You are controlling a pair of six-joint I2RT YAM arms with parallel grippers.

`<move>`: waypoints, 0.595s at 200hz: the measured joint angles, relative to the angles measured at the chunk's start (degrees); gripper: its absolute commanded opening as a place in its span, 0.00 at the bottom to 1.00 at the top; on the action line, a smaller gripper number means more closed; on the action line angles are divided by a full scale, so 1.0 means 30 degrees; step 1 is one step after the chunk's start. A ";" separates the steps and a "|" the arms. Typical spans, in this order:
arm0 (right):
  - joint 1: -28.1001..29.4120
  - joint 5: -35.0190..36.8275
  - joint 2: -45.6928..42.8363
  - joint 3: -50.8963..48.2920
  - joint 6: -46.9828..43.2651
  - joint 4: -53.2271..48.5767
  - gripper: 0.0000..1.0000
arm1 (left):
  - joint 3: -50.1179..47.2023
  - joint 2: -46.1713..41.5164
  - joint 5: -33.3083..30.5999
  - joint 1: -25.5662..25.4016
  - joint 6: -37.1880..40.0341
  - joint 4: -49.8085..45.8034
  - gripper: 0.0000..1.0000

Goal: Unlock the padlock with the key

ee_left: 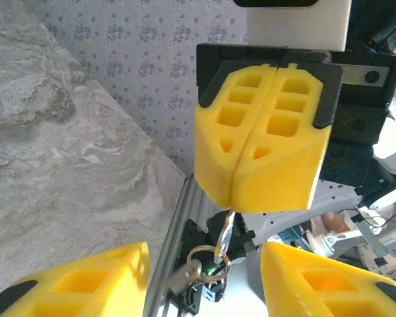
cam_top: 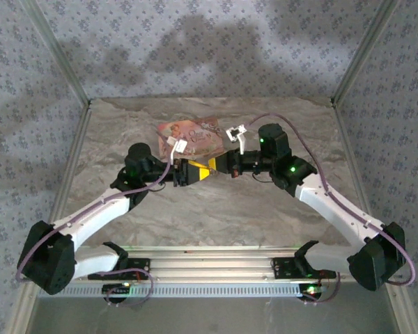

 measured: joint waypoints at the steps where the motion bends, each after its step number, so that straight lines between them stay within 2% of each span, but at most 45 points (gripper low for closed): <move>1: 0.0000 0.0000 0.0000 0.0000 0.0007 0.0007 0.00 | 0.0000 0.0007 0.0000 -0.0007 0.0000 0.0007 0.46; 30: 0.0000 0.0007 0.0000 -0.0051 0.0131 0.0095 0.00 | 0.0000 0.0087 -0.0073 -0.0029 -0.0153 0.0117 0.36; 63: 0.0000 0.0022 -0.0007 -0.0080 0.0204 0.0248 0.00 | -0.0015 0.0087 -0.0066 -0.0029 -0.0270 0.0291 0.11; 87: -0.0015 0.0160 -0.0007 -0.0197 0.0306 0.0321 0.00 | -0.0058 0.0066 -0.0029 -0.0029 -0.0262 0.0481 0.00; 119: -0.0015 0.0219 -0.0007 -0.0248 0.0335 0.0386 0.00 | -0.0080 -0.0015 -0.0146 -0.0029 -0.0058 0.0364 0.00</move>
